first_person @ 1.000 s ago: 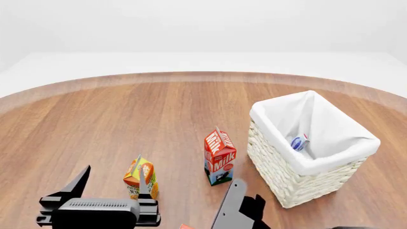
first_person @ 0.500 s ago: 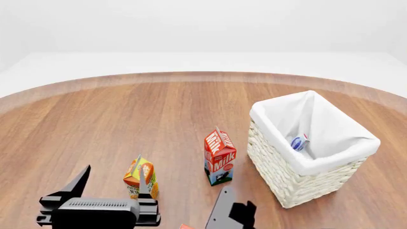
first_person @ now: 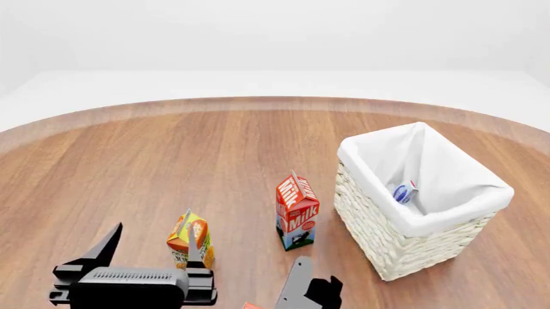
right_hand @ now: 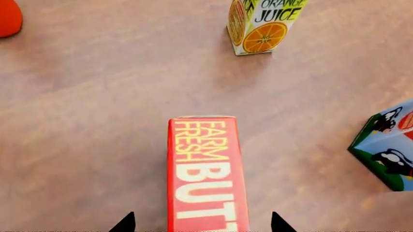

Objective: Pick up the cream cheese box and the butter, and put them in the basket.

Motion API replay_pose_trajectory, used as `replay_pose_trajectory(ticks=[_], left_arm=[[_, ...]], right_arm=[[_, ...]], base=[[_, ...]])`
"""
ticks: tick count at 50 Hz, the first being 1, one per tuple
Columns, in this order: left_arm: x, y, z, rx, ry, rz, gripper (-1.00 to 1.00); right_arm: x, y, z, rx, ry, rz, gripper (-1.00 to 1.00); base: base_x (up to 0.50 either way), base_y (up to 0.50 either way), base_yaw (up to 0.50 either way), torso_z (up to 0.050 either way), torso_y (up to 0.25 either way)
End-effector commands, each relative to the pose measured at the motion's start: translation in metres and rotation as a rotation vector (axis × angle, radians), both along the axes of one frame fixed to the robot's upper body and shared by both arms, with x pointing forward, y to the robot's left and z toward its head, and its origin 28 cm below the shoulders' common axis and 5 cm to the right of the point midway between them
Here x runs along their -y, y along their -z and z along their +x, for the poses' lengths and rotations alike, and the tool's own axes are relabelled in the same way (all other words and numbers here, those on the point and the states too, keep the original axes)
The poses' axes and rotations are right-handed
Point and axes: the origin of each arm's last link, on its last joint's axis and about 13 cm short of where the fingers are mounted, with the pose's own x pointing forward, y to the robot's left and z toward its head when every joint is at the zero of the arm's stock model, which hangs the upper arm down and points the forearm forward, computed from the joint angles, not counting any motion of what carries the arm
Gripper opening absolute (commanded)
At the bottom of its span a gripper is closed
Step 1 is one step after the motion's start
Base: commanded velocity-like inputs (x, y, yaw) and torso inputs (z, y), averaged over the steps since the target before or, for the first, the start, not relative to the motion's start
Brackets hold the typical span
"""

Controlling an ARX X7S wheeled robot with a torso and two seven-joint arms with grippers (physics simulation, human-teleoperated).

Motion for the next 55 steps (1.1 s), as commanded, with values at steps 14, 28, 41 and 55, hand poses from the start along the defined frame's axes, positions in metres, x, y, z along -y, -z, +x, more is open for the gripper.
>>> replay_pose_trajectory(ticks=[14, 28, 41, 55], left_arm=[[0.0, 0.0, 0.001, 0.0, 0.0, -0.002, 1.0], [0.0, 0.0, 0.0, 0.0, 0.001, 0.0, 1.0], [0.001, 0.0, 0.0, 0.001, 0.002, 0.0, 1.0], [0.001, 0.0, 0.0, 0.001, 0.006, 0.001, 1.0]], right_arm=[[0.0, 0.016, 0.005, -0.015, 0.009, -0.036, 1.0], [-0.001, 0.023, 0.008, -0.026, 0.017, -0.047, 1.0], [-0.002, 0.028, 0.009, -0.041, 0.024, -0.047, 1.0], [-0.002, 0.034, 0.013, -0.051, 0.031, -0.06, 1.0]], base=[[0.0, 0.0, 0.0, 0.0, 0.0], [0.0, 0.0, 0.0, 0.0, 0.0], [0.0, 0.0, 0.0, 0.0, 0.0], [0.0, 0.0, 0.0, 0.0, 0.0]])
